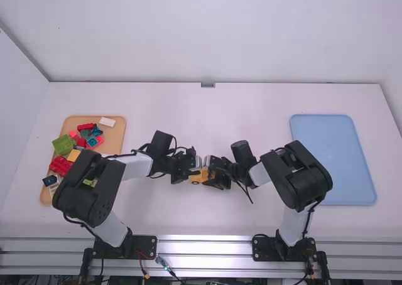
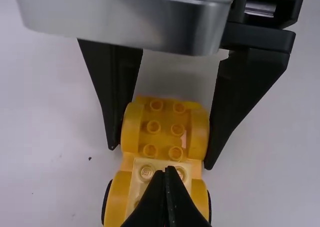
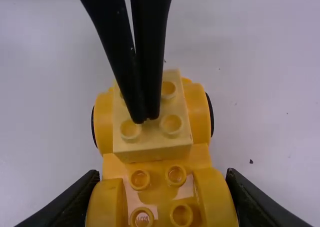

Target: Assemble lego blocks to make yellow taxi

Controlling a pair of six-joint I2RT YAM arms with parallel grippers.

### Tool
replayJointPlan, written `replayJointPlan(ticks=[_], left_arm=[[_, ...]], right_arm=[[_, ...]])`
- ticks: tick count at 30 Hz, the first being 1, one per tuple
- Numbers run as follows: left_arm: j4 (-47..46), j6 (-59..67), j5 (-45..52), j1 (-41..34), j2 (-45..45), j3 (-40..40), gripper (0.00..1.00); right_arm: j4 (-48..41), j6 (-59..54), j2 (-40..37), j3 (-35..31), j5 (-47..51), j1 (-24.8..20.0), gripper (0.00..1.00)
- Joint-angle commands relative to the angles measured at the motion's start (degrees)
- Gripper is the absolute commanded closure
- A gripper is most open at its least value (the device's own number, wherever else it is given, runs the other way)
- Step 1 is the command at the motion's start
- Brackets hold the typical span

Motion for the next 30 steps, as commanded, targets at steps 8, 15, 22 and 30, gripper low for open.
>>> replayJointPlan(ticks=[8, 15, 22, 30], left_arm=[[-3.04, 0.92, -7.8, 0.22, 4.66, -0.39, 0.98], [-3.5, 0.94, -5.7, 0.02, 0.52, 1.79, 0.98], [-9.49, 0.94, -6.45, 0.37, -11.08, 5.84, 0.98], [-8.7, -5.51, -15.56, 0.42, -19.8, 5.88, 0.01]], right_arm=[[-0.66, 0.26, 0.87, 0.09, 0.5, 0.13, 0.47], [-0.66, 0.26, 0.87, 0.11, 0.52, 0.13, 0.47], [-0.66, 0.24, 0.87, 0.09, 0.52, 0.15, 0.47], [-1.07, 0.24, 0.87, 0.37, 2.25, 0.13, 0.42]])
